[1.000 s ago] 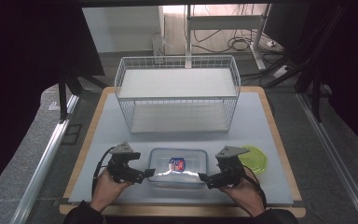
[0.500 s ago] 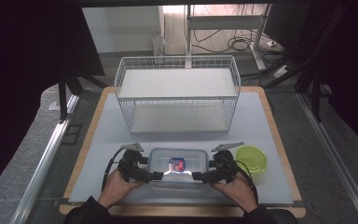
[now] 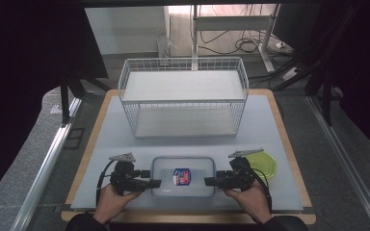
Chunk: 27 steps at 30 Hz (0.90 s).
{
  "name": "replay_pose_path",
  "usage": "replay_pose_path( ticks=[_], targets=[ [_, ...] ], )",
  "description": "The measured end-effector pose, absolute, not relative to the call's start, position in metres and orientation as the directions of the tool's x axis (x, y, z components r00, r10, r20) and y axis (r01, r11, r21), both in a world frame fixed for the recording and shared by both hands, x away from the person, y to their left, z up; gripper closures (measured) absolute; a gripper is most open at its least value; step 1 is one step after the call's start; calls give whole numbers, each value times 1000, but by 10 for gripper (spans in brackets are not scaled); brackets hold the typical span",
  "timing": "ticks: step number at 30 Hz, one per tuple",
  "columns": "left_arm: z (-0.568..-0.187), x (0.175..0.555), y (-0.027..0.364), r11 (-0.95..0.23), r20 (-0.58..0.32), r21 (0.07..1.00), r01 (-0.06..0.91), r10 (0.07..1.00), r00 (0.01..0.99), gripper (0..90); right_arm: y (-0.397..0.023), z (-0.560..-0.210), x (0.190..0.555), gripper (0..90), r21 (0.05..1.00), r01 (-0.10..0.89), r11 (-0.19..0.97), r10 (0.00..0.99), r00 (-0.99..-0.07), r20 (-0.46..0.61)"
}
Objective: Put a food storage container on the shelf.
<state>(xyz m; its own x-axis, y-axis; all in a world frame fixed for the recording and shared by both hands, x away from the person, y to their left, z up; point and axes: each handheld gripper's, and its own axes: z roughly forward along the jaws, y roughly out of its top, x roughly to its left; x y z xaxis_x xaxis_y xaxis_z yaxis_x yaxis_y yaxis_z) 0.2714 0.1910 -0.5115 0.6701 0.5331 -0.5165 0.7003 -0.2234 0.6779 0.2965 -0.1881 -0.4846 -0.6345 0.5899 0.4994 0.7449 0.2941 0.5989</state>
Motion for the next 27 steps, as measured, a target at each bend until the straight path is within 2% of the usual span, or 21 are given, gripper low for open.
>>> replay_pose_path(
  ticks=[3, 6, 16, 20, 27],
  targets=[
    [-512, 268, 193, -198, -524, 684, 702, 536, 662, 392, -193, -486, 297, 466, 586, 765, 268, 578, -614, 537],
    [-513, 268, 193, -186, -537, 678, 712, 537, 651, 393, -196, -489, 300, 470, 575, 779, 249, 563, -600, 569],
    [-511, 263, 193, -135, -554, 680, 721, 550, 625, 451, -196, -485, 294, 502, 580, 779, 237, 579, -593, 560],
    [-505, 262, 188, -122, -522, 705, 699, 577, 628, 476, -196, -480, 287, 527, 615, 759, 214, 610, -596, 522],
    [-504, 263, 190, -94, -536, 710, 698, 571, 622, 487, -198, -478, 287, 539, 647, 739, 187, 602, -606, 519]
  ],
)
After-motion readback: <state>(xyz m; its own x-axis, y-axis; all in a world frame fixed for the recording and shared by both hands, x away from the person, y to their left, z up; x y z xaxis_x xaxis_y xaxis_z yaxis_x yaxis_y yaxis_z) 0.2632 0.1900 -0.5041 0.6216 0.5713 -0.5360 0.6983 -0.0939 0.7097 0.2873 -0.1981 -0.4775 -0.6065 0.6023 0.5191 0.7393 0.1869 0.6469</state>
